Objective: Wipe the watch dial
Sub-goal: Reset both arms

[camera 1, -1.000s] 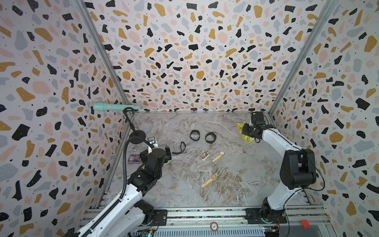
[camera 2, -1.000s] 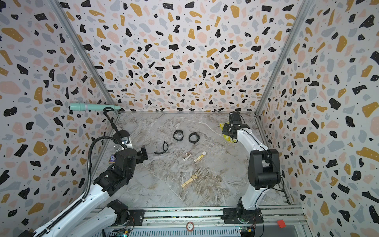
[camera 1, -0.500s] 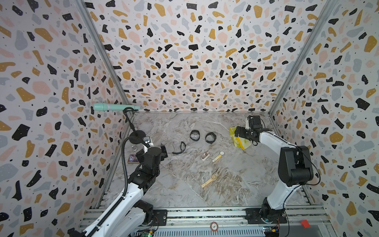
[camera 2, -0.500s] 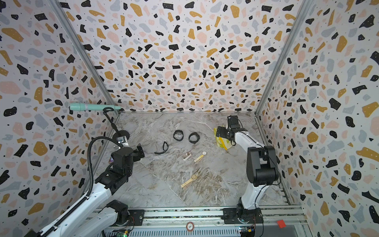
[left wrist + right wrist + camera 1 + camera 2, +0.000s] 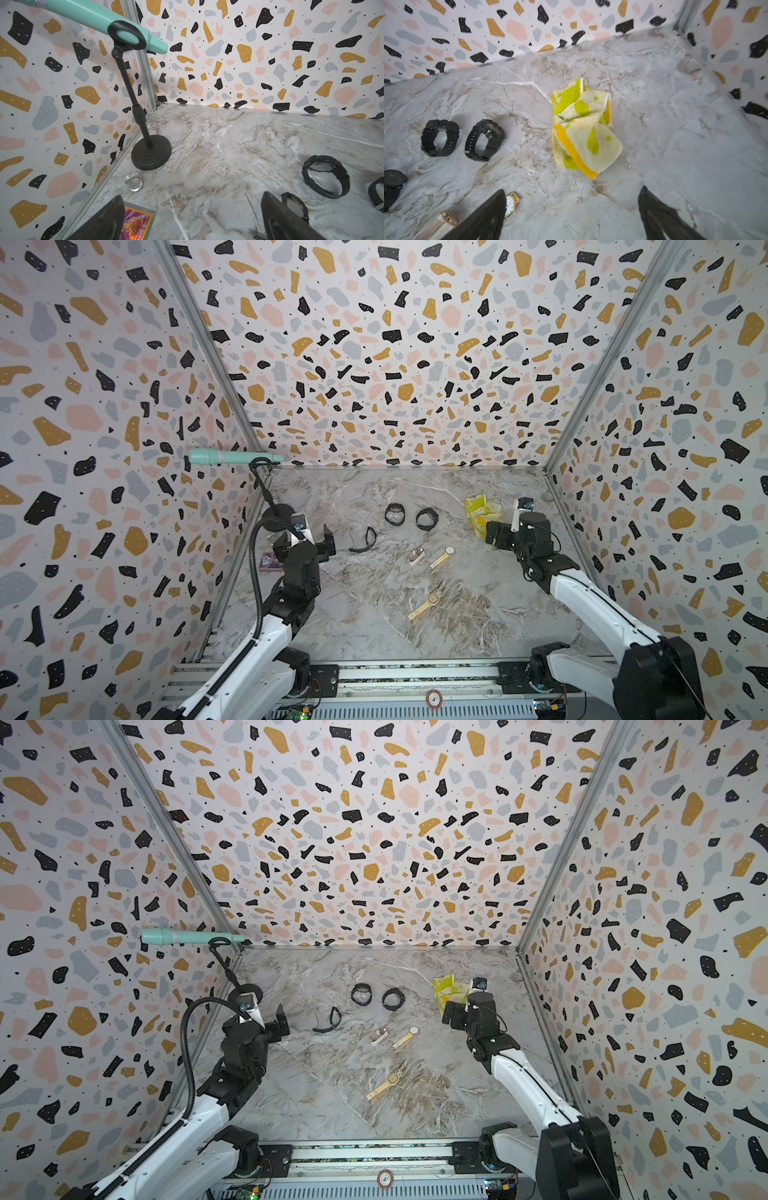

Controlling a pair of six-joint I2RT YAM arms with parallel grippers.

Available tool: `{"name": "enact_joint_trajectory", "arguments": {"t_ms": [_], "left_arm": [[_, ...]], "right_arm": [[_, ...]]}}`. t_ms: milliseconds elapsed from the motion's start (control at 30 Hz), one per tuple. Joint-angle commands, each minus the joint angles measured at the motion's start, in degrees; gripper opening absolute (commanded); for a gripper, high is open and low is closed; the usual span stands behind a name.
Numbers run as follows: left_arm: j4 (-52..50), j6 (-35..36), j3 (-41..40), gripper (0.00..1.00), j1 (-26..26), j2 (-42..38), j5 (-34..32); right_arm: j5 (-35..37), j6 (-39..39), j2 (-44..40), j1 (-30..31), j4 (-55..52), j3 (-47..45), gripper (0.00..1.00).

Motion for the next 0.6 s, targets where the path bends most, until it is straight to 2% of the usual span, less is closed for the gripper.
{"name": "enact_joint_trajectory", "arguments": {"t_ms": [0, 100, 200, 367, 467, 567], "left_arm": [[14.85, 4.16, -4.48, 1.00, 1.45, 0.10, -1.86], [19.65, 2.52, -6.37, 1.00, 2.78, 2.77, -1.92], [24.83, 0.29, -8.22, 0.99, 4.11, 4.26, 1.43], [31.76, 1.65, -9.96, 1.00, 6.40, 10.09, 4.78], [39.25, -0.75, -12.41, 0.99, 8.41, 14.16, 6.00], [44.22, -1.74, -13.95, 0.99, 10.50, 14.31, 9.04]], "right_arm": [[5.57, -5.15, -7.61, 0.04, 13.56, -7.37, 0.99], [5.81, -8.34, -12.79, -0.05, 23.84, -15.46, 0.99], [2.98, -10.16, -13.32, -1.45, 26.46, -17.32, 0.99], [4.83, -9.98, -8.65, -3.81, 32.14, -19.07, 0.99], [5.79, -10.65, -5.05, -5.02, 38.69, -21.66, 0.99], [7.11, -12.15, -0.61, -6.00, 44.70, -23.56, 0.99]]}}
